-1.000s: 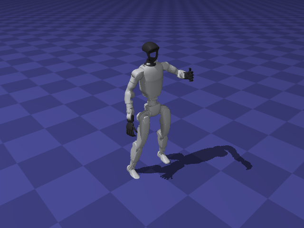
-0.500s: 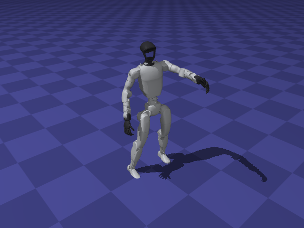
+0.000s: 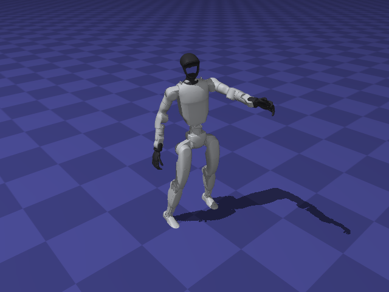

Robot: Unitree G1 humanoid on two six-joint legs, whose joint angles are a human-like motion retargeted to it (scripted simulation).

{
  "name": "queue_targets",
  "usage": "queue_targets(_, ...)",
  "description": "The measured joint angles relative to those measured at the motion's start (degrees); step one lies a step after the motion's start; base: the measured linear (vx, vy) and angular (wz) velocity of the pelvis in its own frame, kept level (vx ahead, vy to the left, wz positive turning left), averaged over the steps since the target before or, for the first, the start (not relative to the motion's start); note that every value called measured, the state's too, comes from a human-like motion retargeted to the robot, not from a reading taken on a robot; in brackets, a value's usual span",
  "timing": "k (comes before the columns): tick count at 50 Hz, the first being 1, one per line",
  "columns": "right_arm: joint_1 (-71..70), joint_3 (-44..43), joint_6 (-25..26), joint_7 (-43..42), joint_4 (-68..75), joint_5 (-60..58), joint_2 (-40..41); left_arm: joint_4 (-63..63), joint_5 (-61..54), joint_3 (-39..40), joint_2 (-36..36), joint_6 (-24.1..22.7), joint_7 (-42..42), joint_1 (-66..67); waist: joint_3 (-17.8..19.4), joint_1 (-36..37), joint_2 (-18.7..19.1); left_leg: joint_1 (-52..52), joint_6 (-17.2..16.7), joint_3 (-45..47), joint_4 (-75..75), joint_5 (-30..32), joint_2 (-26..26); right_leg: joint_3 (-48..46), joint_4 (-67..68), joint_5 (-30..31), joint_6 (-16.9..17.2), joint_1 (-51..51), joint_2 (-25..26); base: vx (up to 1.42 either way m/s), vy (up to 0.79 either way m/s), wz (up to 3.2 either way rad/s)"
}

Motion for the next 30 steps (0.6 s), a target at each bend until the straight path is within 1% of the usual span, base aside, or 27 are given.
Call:
queue_targets(10, -1.0, -0.2, -0.2, -0.4, -1.9, -0.1, -0.5, 0.9, 0.2, 0.8, -0.3, 0.3, 0.6, -1.1, 0.0, 0.3, -0.2, 0.0, 0.1, 0.0, -0.1, 0.0, -0.1, 0.1, -0.1, 0.1, 0.0, 0.0, -0.1, 0.0, 0.0, 0.0)
queue_targets(20, -3.4, -0.1, -0.7, -1.4, -5.6, 0.2, -1.3, -0.8, -1.1, 0.1, 0.7, 0.2, 0.3, -0.1, 0.1, 0.6, -0.1, 0.2, 0.0, 0.1, -0.2, 0.1, -0.1, 0.2, -0.1, 0.1, 0.0, 0.1, -0.1, 0.0, 0.0, 0.0)
queue_targets(25, -3.5, -0.1, -0.7, -1.7, -6.7, 0.1, -1.2, -4.1, -2.1, -0.4, 1.6, -0.1, -0.3, 1.1, 0.2, 1.0, -0.2, 0.3, -0.1, -0.2, -0.2, 0.1, -0.1, -0.2, -0.2, 0.1, -0.1, 0.4, -0.1, 0.0, 0.0, 0.0)
queue_targets(30, -2.6, -0.3, -0.4, -1.8, -6.8, -0.3, -0.5, -12.0, -3.3, 0.0, 3.1, -1.5, 0.0, 3.8, 0.3, 1.8, -0.5, 0.2, -0.2, -0.8, -0.1, 0.1, -0.1, -0.9, -0.3, 0.1, 0.0, 0.8, -0.2, 0.0, 0.0, 0.0)
